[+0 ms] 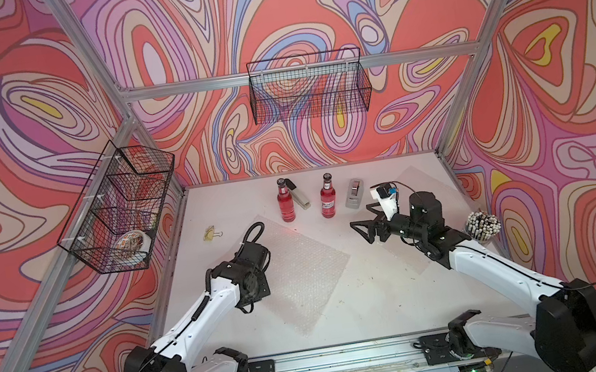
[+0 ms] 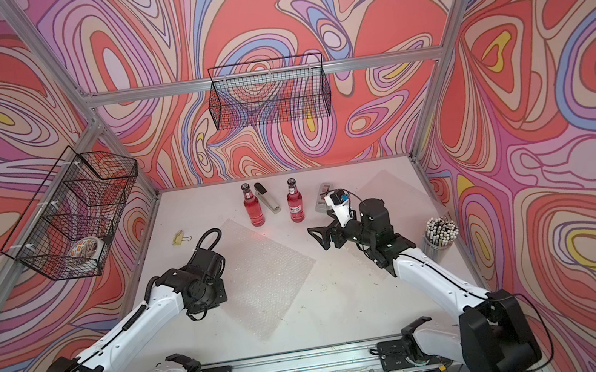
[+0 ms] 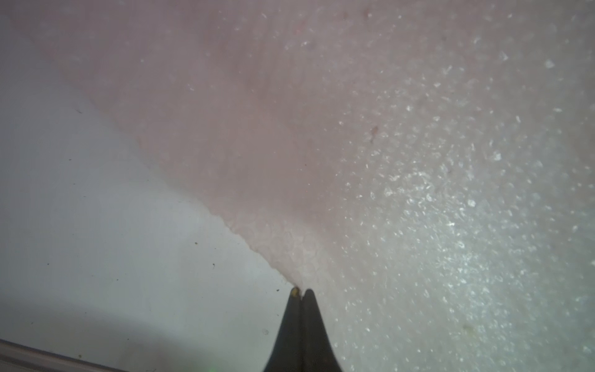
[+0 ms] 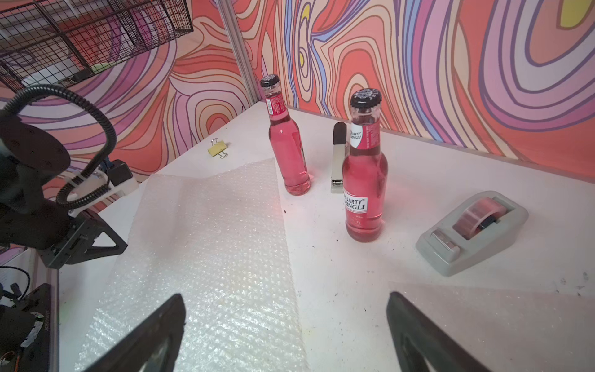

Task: Wrap wine bottles in bubble wrap
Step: Adjust the bubble wrap at the center of the board.

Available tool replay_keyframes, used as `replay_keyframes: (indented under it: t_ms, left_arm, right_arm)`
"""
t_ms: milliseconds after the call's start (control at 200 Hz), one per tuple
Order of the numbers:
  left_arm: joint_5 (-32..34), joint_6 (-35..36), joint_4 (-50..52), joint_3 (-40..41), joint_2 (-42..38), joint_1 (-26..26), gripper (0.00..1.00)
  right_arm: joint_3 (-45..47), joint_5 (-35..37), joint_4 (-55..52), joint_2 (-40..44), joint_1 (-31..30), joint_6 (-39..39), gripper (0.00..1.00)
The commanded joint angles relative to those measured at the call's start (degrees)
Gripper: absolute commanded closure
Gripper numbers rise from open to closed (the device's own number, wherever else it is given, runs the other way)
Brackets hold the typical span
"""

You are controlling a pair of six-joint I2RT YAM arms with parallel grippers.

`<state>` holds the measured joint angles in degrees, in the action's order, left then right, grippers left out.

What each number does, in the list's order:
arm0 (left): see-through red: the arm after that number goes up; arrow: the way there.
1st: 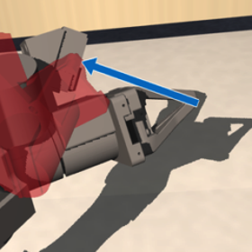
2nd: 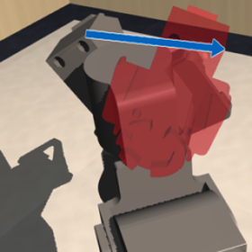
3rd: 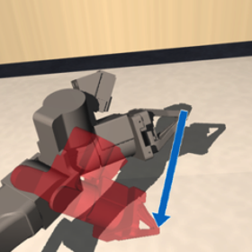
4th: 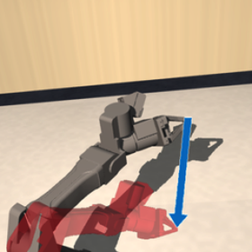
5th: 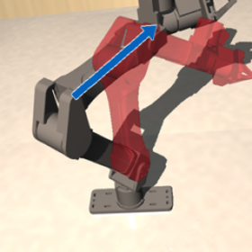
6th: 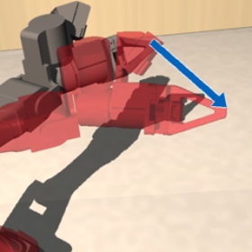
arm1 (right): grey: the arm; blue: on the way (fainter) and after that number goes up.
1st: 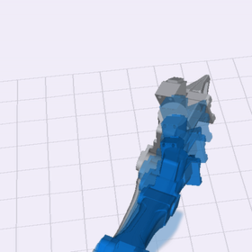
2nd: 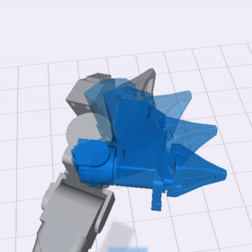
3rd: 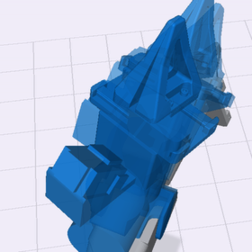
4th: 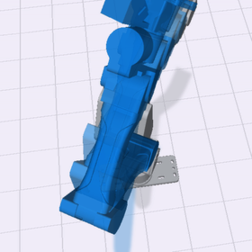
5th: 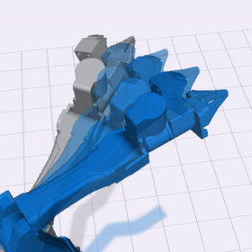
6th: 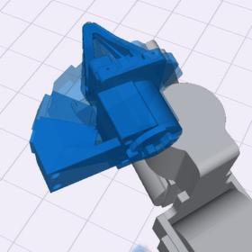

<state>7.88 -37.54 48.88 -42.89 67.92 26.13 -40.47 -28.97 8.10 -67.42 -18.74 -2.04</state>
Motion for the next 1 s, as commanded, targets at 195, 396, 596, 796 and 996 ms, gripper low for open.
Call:
replay_keyframes:
  t_ms: [195, 396, 596, 796, 996]
  left_arm:
    - [-4.61, -0.86, 5.97, -3.68, -0.69, 12.10, 1.00]
    - [-3.19, -2.75, 8.93, -2.42, -5.88, 12.89, 1.00]
    - [0.83, -7.12, 5.70, -1.40, -3.20, 12.81, 1.00]
    - [3.79, -9.07, 3.53, -0.35, -1.39, 12.61, 1.00]
    - [4.24, -9.83, 2.19, 0.57, -0.77, 12.25, 1.00]
  right_arm:
    - [0.57, 0.85, -3.51, 2.97, -0.32, 2.04, 0.02]
    - [1.23, -0.50, -4.28, 2.60, -0.32, 1.89, 0.02]
    - [0.86, -1.89, -1.76, -7.32, -2.95, -2.54, 0.10]
    - [-2.55, 4.21, -2.42, -20.30, -9.90, -3.43, 0.23]
    - [-9.78, 10.68, -3.92, -32.59, -14.41, -1.01, 0.34]
